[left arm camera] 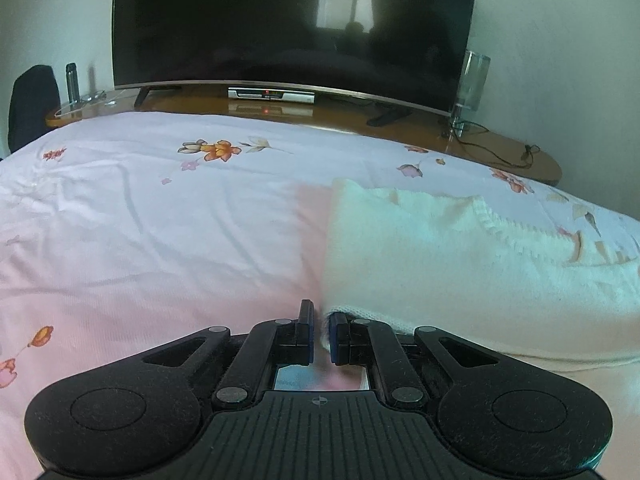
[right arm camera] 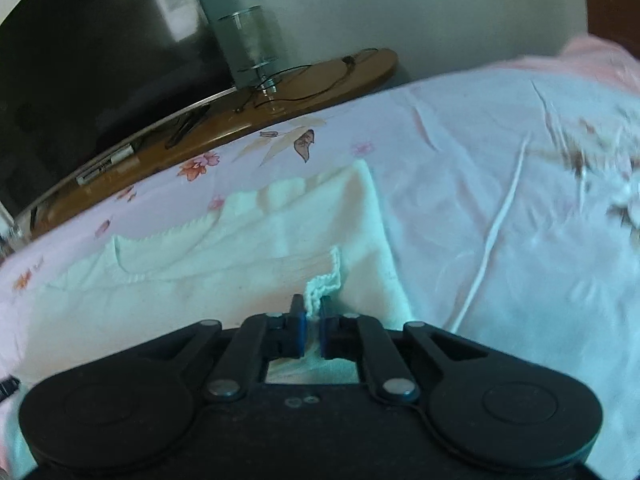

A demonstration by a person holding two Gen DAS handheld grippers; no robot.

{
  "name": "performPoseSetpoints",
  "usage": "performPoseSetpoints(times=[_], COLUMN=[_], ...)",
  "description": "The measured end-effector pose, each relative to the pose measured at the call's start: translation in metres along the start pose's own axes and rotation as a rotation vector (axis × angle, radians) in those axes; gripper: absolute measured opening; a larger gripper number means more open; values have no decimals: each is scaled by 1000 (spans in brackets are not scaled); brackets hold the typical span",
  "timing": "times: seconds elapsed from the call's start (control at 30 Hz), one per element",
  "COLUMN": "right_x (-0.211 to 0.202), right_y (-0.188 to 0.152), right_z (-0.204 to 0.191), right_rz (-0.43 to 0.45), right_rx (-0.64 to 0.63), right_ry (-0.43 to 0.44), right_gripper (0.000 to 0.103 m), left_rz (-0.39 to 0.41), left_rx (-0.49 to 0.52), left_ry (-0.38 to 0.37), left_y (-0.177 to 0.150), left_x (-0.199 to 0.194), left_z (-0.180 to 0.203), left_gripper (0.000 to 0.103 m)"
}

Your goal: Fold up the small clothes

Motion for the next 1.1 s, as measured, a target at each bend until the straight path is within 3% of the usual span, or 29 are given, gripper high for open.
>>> performPoseSetpoints(times=[0.13,0.17,0.2,0.27,0.33,0.43,0.57,0.73,0.83,0.9,1.0,1.1], right_x=[8,7,3,-6,-15,-23,-8,9,24,22,6,1], right_y=[-8,-8,-7,-1,4,11,9,7,-1,0,6,-2], right_z=[0,-3,-5,-5,-11,-23,-42,-42,-30,-24,-17,-19], right_rz=[-2,-1,7,45,92,125,77,60,0,11,34,47], right_rx=[-55,-81,-81,-67,-99,-135,-198,-232,-255,-256,-183,-233], right_ry=[-50,-63,-74,-90,-101,-56,-14,-43,-113,-125,-56,-73], right_gripper=[6,6,8,17,18,26,27,29,30,37,37,38], left_rz=[-22,-37,-49,-59,-7,35,66,-5,-141,-121,-104,-130], left_rx=[31,37,42,36,15,-17,-13,36,25,17,27,103], left_ry=[3,4,10,39,59,18,-31,-105,-71,-58,-62,-32], left_y=[4,6,8,13,17,29,50,59,47,42,43,37], left_x=[0,0,-2,-9,-24,-38,-34,6,40,39,27,30], left_z=[3,3,3,0,-7,-12,1,33,39,37,41,50], left_gripper=[9,16,24,79,88,88,88,88,87,87,87,87])
Point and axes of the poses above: each gripper's, at about its wrist camera, not at the fingertips, and x roughly the way its jaws point, z to its right, y to its top, the point moved 1 cm from there along x, roughly the way its jaws point, and after that the axes turned 5 degrees about x, right-handed, at the moved point
